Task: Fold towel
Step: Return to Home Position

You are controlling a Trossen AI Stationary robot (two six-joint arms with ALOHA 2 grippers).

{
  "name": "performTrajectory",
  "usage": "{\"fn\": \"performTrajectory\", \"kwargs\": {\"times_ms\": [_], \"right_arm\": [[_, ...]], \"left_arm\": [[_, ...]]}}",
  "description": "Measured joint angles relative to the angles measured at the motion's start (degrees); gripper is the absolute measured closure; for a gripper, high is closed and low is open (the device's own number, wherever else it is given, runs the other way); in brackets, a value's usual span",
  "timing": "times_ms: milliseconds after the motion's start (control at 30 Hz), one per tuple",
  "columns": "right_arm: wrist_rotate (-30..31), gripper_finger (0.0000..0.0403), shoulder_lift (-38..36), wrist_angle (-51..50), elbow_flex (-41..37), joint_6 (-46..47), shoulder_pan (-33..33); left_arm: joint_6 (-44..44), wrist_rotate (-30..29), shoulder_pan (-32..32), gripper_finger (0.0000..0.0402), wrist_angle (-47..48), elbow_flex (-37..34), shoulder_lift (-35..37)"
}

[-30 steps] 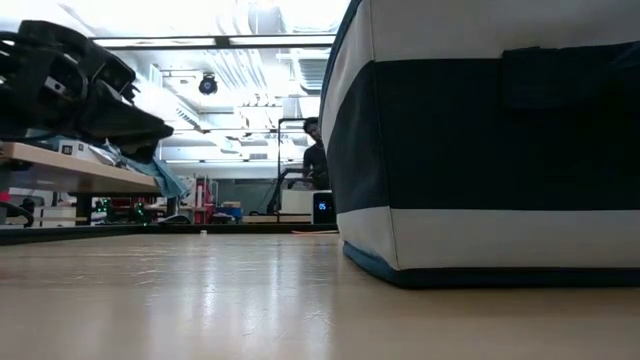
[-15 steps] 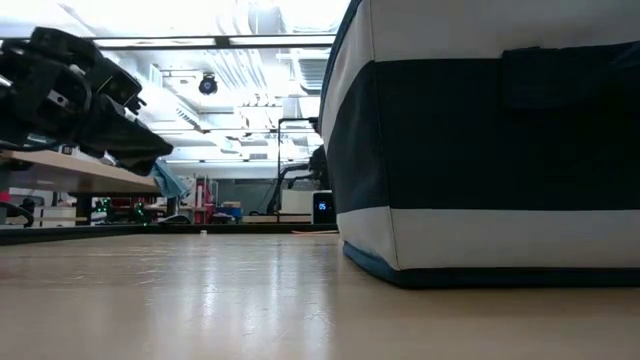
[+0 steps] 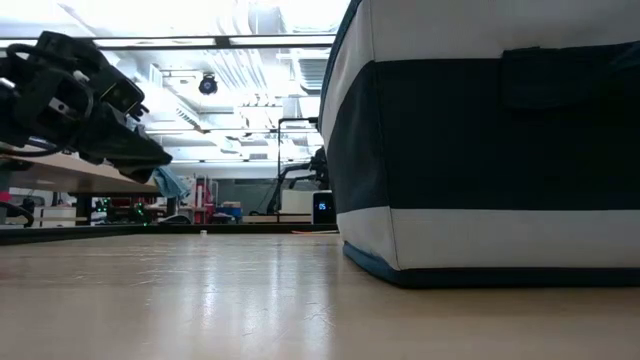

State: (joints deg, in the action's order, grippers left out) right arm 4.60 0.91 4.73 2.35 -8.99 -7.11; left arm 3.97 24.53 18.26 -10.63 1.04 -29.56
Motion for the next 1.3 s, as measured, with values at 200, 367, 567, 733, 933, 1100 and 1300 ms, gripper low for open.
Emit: {"fn": "performTrajectory", "kwargs": {"times_ms": [200, 367, 567, 733, 933, 1100, 1300], "right_arm": [[0.0, 0.0403, 0.0, 0.0, 0.0, 0.0, 0.0], [0.0, 0.0403, 0.0, 0.0, 0.0, 0.0, 0.0], [0.0, 0.0403, 0.0, 0.0, 0.0, 0.0, 0.0], [0.0, 0.0403, 0.0, 0.0, 0.0, 0.0, 0.0], [0.0, 0.0403, 0.0, 0.0, 0.0, 0.0, 0.0], [0.0, 0.0403, 0.0, 0.0, 0.0, 0.0, 0.0], [0.0, 0.0403, 0.0, 0.0, 0.0, 0.0, 0.0]], "left_arm": [[0.0, 0.0, 0.0, 0.0326, 0.0, 0.0, -0.7], [0.0, 0.0, 0.0, 0.0326, 0.0, 0.0, -1.3], [0.0, 0.0, 0.0, 0.0326, 0.0, 0.0, -1.6], [0.0, 0.0, 0.0, 0.0326, 0.0, 0.0, -1.6], [0.0, 0.0, 0.0, 0.0326, 0.0, 0.0, -1.6], [0.0, 0.0, 0.0, 0.0326, 0.0, 0.0, -1.9], [0.0, 0.0, 0.0, 0.0326, 0.0, 0.0, -1.9]]}}
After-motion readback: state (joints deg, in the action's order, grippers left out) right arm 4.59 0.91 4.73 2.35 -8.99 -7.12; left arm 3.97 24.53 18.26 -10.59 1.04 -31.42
